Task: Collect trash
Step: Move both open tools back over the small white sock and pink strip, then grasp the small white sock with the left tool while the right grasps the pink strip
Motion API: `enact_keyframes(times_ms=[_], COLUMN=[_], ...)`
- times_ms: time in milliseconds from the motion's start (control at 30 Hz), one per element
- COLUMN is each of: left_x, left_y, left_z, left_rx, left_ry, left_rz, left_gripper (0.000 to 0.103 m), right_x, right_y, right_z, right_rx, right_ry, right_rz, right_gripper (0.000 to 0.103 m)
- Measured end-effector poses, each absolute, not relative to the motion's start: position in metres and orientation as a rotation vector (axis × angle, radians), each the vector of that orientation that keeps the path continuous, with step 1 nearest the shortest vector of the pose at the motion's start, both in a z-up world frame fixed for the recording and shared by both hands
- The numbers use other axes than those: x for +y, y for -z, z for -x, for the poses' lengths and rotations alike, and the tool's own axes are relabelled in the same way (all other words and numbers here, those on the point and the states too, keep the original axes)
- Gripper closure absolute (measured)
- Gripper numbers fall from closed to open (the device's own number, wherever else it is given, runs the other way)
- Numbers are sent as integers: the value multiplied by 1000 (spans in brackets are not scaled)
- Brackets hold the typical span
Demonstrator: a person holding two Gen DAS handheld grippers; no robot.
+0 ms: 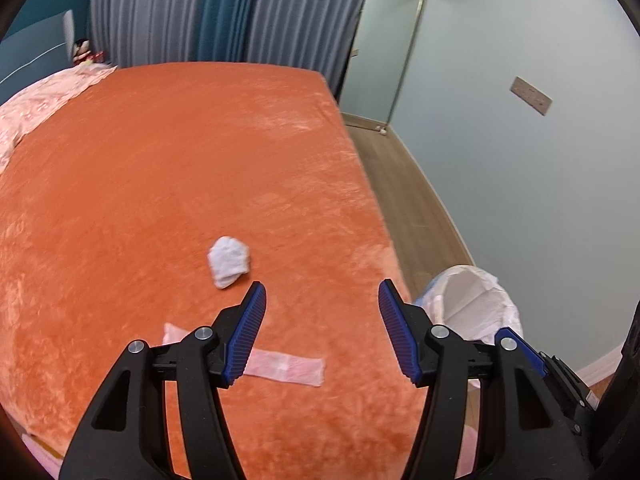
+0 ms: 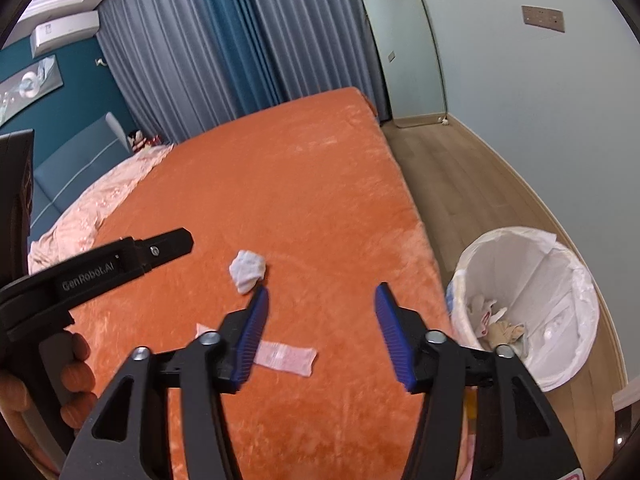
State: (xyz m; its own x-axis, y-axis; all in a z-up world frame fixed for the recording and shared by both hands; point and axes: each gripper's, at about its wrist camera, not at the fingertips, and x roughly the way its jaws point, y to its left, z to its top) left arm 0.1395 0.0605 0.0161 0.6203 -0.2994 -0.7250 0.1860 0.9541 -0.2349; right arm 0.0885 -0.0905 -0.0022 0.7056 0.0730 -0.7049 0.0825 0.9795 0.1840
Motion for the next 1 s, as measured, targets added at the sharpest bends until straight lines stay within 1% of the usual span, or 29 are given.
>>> enact_keyframes(times_ms=[133,233,467,600,933,1000], left_x=[87,105,140,154,146,141], left_y=[0,14,52,76,115,124], left_z=[-140,-140,-151,-169,-233,-251], left_rx=[865,877,936,973,1023,1035], left_ry=[213,170,95,61,72,79], left_rz=[124,111,114,132,118,116], left_gripper=[37,33,30,25,21,21], right_x=[-68,-52,-27,-25,-32,-33], right_y=[31,58,117,141,184,191], right_z=[-94,-98,-110,-120,-157,-164], right_rx=[849,898,1011,1060,1152,1169], right_ry=[-14,-33,-56,-47,-29,-29], right_rz=[-179,-153,-139,-140,-173,-178], right_gripper=[43,42,42,42,42,44])
